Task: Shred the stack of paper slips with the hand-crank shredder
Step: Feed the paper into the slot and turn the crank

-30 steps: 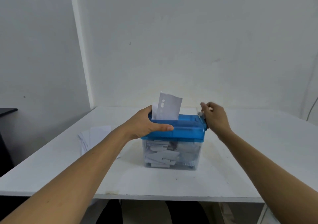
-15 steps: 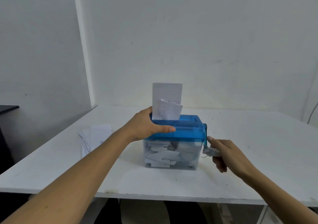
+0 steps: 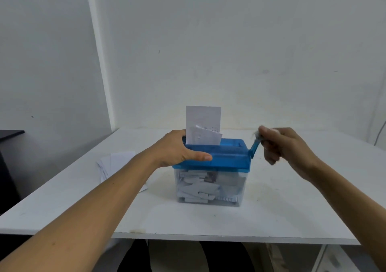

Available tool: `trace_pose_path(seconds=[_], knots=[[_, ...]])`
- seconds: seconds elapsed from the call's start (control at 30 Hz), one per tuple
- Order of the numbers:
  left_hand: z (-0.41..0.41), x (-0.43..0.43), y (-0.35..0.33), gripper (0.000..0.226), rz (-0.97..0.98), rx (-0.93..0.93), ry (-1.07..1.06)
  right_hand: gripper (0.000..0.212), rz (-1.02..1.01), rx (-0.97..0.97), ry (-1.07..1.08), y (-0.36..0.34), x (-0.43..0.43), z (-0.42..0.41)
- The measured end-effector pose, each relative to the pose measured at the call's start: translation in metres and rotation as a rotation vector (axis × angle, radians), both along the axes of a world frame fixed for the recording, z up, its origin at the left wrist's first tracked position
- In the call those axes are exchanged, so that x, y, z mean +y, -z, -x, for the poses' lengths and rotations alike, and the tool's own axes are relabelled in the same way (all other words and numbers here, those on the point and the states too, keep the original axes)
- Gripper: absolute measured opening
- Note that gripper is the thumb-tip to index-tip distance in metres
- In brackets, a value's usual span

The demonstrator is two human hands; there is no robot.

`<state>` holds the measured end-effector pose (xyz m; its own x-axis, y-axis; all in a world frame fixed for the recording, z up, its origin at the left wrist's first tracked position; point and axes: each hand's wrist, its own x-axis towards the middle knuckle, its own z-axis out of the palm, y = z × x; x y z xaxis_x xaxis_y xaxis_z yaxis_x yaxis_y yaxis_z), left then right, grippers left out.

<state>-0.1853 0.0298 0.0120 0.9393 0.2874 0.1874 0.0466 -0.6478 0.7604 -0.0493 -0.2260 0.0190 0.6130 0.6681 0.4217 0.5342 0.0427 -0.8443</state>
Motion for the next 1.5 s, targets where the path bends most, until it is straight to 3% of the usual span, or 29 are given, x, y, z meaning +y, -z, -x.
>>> trace_pose_path(seconds=[0.23,0.37,0.5,0.6,0.77,0.9,1.03,1.17,1.37,1.5], knots=[[0.001,-0.002,0.005,0.084,0.040,-0.021,0.023,0.029,-0.055,0.080,0.257,0.004,0.046,-0.038],[0.001,0.002,0.008,0.085,0.056,-0.032,0.023,0.033,0.105,-0.001,0.398,0.041,0.067,-0.044],[0.001,0.000,0.010,0.087,0.032,-0.044,0.025,0.027,0.171,0.074,0.466,0.084,0.067,-0.039],[0.004,-0.004,0.010,0.077,-0.020,-0.077,0.004,0.036,0.196,0.129,0.440,0.101,0.055,-0.023],[0.005,-0.005,0.012,0.084,-0.040,-0.082,-0.011,0.054,0.277,0.082,0.328,0.096,0.022,0.011],[0.004,-0.001,0.012,0.091,-0.041,-0.064,0.001,0.055,0.393,-0.083,0.246,0.073,-0.001,0.023],[0.003,-0.002,0.006,0.089,-0.065,-0.015,0.010,0.052,0.374,-0.042,-0.044,0.041,-0.019,0.025],[0.003,-0.001,0.003,0.094,-0.066,0.024,0.010,0.045,0.442,-0.196,-0.100,0.007,-0.029,0.019],[0.002,0.000,-0.002,0.083,-0.034,0.056,0.038,0.052,0.068,0.008,-0.045,-0.013,0.000,-0.008],[0.003,0.000,0.003,0.082,-0.015,0.036,0.031,0.044,0.013,0.073,0.174,0.003,0.032,-0.032]])
